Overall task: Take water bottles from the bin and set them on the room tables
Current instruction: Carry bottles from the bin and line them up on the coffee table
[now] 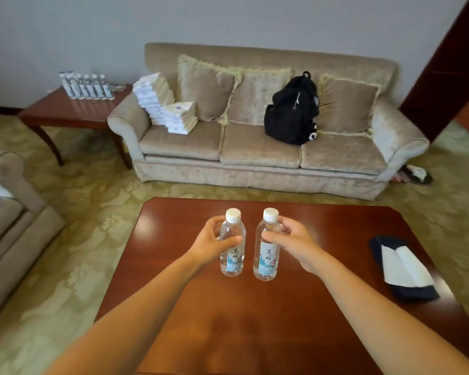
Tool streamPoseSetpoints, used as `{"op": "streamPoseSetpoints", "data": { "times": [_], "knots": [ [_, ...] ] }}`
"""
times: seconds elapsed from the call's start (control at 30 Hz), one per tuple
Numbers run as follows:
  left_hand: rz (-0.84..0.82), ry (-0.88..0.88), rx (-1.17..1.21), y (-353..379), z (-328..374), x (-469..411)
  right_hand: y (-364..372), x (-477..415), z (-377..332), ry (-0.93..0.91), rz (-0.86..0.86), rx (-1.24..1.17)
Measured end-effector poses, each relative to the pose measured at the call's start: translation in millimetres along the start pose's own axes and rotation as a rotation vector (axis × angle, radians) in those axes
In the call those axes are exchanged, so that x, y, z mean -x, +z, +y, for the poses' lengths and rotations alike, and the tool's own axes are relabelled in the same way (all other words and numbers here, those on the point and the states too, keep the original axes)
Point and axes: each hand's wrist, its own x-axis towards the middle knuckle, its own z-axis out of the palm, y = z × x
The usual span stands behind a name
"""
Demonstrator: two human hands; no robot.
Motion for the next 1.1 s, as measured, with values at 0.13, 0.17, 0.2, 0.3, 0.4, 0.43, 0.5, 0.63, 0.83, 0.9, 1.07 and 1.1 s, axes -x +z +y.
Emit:
{"op": "streamPoseSetpoints", "data": {
  "times": [0.13, 0.17, 0.2, 0.3, 0.4, 0.43, 0.5, 0.63, 0.83, 0.9, 1.07, 1.1],
  "knots": [
    [-0.021, 0.049, -0.055, 8.3, -67.8, -44.3, 7.8, -46.5, 67.3, -0.046, -0.023, 0.005],
    [-0.035, 0.076, -0.069, 10.2, -85.7, -54.8, 11.7, -58.5, 86.5, -0.062, -0.025, 0.002],
    [-0.042, 0.105, -0.084, 12.3, -103.4, -64.4, 16.0, -69.7, 105.4, -0.079, -0.027, 0.0],
    [-0.048, 0.189, -0.104, 20.8, -149.8, -88.1, 28.6, -100.5, 154.5, -0.136, -0.037, 0.028],
    [-0.055, 0.281, -0.127, 28.7, -183.9, -104.7, 36.1, -126.9, 193.6, -0.201, -0.026, 0.048],
    [-0.057, 0.309, -0.134, 30.6, -193.3, -109.2, 37.2, -134.2, 204.5, -0.221, -0.021, 0.047],
    [-0.054, 0.352, -0.147, 32.6, -209.3, -117.6, 38.1, -147.8, 222.2, -0.257, -0.01, 0.045],
    [-0.061, 0.41, -0.171, 37.1, -232.7, -132.7, 40.1, -166.3, 243.6, -0.315, 0.02, 0.037],
    [-0.044, 0.445, -0.151, 34.3, -243.2, -147.3, 45.8, -171.8, 247.8, -0.347, 0.044, 0.031],
    [-0.049, 0.453, -0.16, 31.1, -241.7, -150.6, 50.0, -172.7, 245.4, -0.352, 0.049, 0.02],
    [-0.063, 0.45, -0.152, 18.8, -242.9, -158.6, 64.8, -183.0, 241.8, -0.358, 0.052, 0.006],
    [-0.065, 0.447, -0.15, 16.2, -244.7, -160.9, 67.8, -186.8, 242.7, -0.355, 0.051, 0.008]
  ]
}}
